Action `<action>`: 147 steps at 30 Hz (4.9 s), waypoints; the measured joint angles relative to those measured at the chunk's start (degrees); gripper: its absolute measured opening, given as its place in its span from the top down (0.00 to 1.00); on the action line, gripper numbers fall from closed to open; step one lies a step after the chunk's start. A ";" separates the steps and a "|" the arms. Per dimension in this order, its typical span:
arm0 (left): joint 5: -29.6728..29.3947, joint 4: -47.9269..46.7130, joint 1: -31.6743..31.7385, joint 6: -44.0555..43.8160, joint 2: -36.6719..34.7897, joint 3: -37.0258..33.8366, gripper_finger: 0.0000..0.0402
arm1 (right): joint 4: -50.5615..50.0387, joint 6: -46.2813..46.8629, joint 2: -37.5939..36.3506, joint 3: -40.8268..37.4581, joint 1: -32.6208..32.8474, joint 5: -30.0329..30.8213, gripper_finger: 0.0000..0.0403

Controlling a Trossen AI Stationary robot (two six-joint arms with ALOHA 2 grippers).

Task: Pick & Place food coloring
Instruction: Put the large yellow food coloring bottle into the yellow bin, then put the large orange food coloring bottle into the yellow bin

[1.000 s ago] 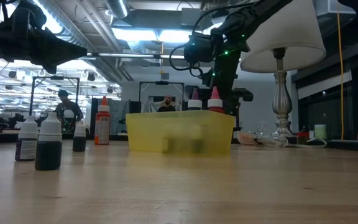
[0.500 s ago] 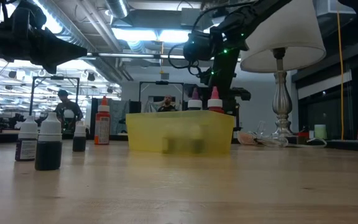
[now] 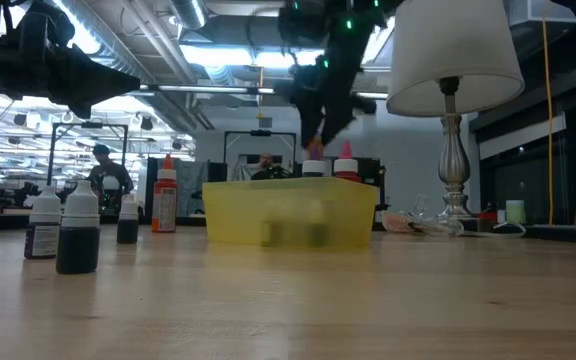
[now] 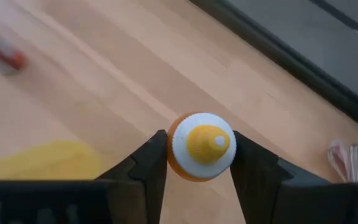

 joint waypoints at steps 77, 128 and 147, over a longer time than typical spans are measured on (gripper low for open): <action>0.02 0.00 0.00 0.00 0.00 0.00 0.98 | 1.40 9.01 11.23 1.77 15.59 2.95 0.51; -0.07 0.00 0.00 0.00 0.00 0.01 0.97 | 51.48 -18.59 -45.87 -52.12 11.33 -11.89 0.03; -0.02 0.00 -0.02 0.00 0.00 0.00 0.98 | 57.95 -19.44 -73.61 -81.39 10.71 -10.26 0.06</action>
